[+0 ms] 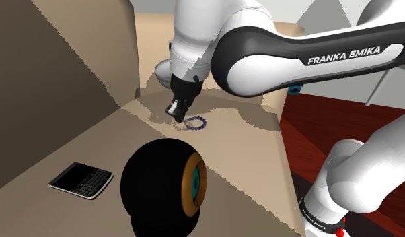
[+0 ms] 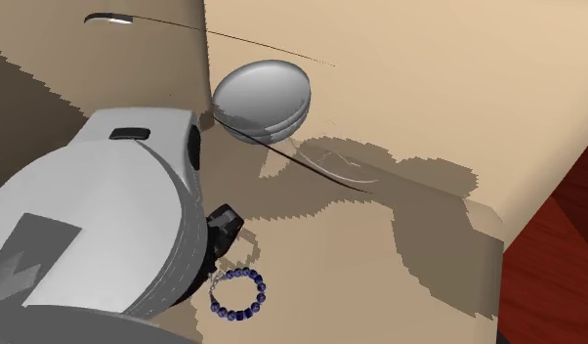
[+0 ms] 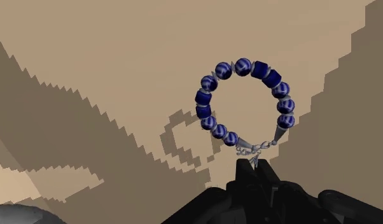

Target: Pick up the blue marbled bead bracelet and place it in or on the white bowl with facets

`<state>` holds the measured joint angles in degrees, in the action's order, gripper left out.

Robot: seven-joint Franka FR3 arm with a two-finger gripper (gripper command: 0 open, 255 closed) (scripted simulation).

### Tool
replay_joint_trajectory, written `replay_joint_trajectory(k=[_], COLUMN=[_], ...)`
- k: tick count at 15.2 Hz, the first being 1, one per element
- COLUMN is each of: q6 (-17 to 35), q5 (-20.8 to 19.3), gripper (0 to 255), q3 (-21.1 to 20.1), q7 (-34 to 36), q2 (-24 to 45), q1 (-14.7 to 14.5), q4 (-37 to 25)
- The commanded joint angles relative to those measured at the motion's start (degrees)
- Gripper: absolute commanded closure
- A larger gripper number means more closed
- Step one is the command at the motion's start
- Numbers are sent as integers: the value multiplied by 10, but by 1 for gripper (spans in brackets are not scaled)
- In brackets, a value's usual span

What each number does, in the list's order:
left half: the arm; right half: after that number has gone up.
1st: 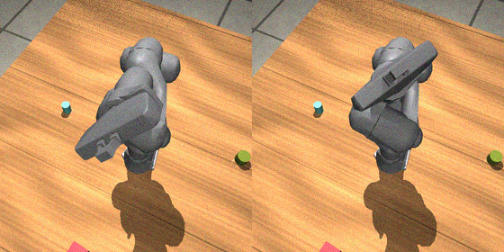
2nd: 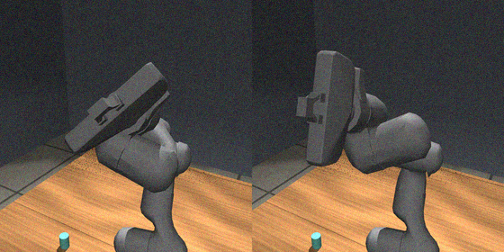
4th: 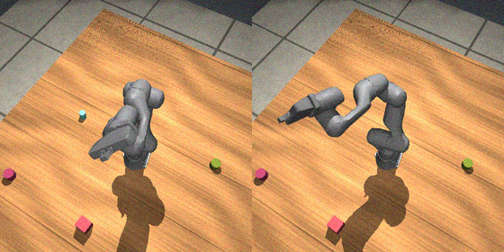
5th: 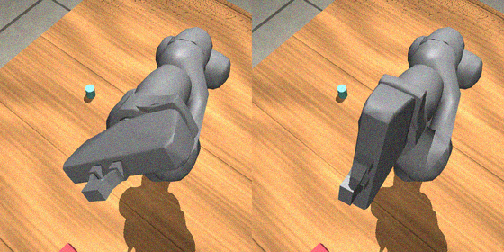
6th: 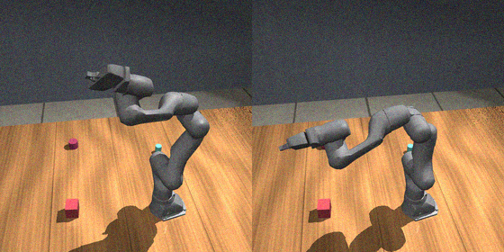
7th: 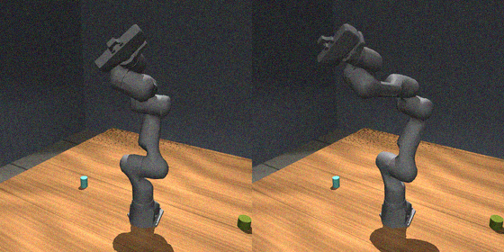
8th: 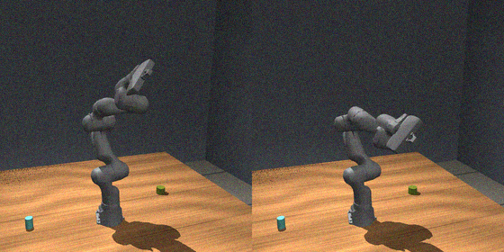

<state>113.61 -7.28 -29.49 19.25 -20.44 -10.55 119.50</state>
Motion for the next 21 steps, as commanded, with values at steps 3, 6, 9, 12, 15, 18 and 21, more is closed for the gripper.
replay_joint_trajectory(k=[3, 6, 9, 12, 15, 18, 21], q6=[-30, -52, -75, -97, -120, -143, -167], q5=[2, 2, 1, 0, -2, -5, -8], gripper=[255, 255, 255, 255, 255, 255, 255], q3=[3, 4, 4, 4, 3, 2, 0], q7=[-8, -12, -16, -20, -23, -26, -28], q2=[-1, 2, 5, 10, 16, 24, 33], q1=[1, 2, 3, 5, 6, 8, 10], q4=[-30, -55, -81, -108, -137, -167, -198])
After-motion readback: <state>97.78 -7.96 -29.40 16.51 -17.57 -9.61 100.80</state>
